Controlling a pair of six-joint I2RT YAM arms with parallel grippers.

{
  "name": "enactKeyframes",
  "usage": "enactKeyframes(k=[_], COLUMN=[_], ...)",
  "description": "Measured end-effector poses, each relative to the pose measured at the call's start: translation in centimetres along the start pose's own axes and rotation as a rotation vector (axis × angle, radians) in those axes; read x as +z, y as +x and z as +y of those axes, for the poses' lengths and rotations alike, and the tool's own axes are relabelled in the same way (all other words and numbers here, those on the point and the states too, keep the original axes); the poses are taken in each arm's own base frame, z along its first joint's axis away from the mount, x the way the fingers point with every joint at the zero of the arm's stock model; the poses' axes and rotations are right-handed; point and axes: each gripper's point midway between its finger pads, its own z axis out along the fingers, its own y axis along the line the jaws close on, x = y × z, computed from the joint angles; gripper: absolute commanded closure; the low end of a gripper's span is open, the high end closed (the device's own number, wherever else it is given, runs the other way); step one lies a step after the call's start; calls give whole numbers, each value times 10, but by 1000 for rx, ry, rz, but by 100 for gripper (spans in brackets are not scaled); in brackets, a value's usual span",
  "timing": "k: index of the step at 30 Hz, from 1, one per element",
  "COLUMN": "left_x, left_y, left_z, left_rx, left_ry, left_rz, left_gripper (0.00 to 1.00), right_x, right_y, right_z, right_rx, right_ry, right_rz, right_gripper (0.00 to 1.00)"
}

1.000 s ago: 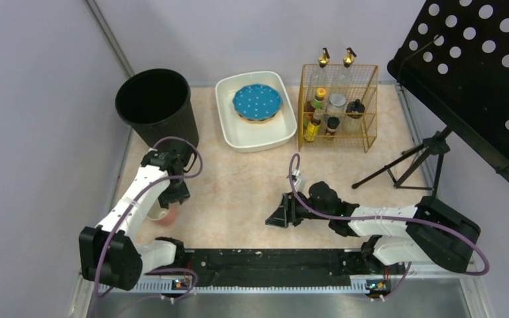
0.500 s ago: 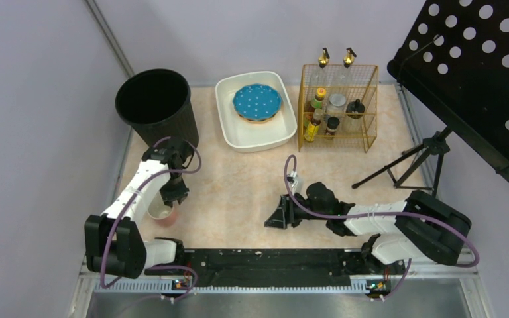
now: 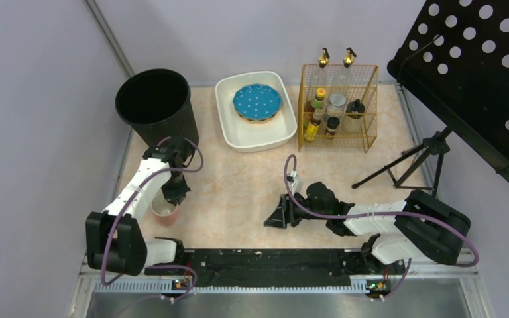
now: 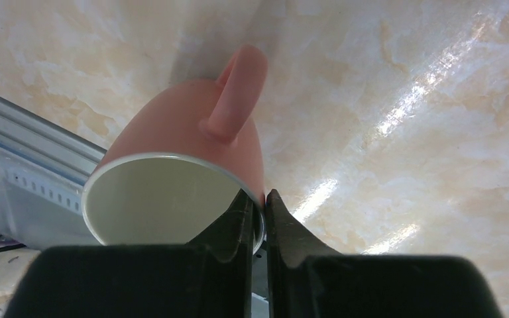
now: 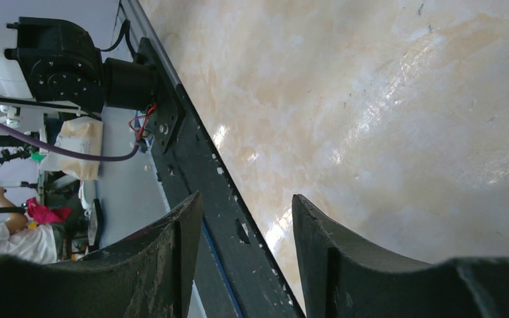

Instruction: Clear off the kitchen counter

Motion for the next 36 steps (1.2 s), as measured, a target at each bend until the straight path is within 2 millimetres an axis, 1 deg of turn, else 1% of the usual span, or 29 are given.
enactKeyframes(k=[6,8,11,14,19,22,25,29,32,36], left_x=[-3,-9,-24,-46,-86,-109,-125,-137,-144,-163], left_y=[1,2,-2,-9,-20,-26,-29,-38,-53,-85], left_z=[-2,-8,-22,-37,-65,-88,-112,-139,-157,-183], left_rx=[21,22,44,71,125,171,218,264,282,290], left_ry=[18,59,123,177,265,317,357,378,387,403], left_rz=[6,8,-18,-67,-150,-187,-213,-228,-252,-327], left_gripper=[100,100,100,100,100,100,100,100,100,100], right_x=[0,0,-1,-2,-6,-10,-15,-22,-26,-28], right_y=[0,0,0,-1,-4,-7,-12,-17,-18,-17], right_z=[-1,-2,-2,0,4,7,11,14,14,11], right_rx=[0,1,1,-1,-6,-15,-29,-52,-59,-60], right_ry=[5,9,13,11,9,9,11,19,30,50], right_rz=[-1,-2,0,-4,-15,-28,-48,-76,-82,-80], right_gripper=[48,48,48,48,48,48,48,48,48,48])
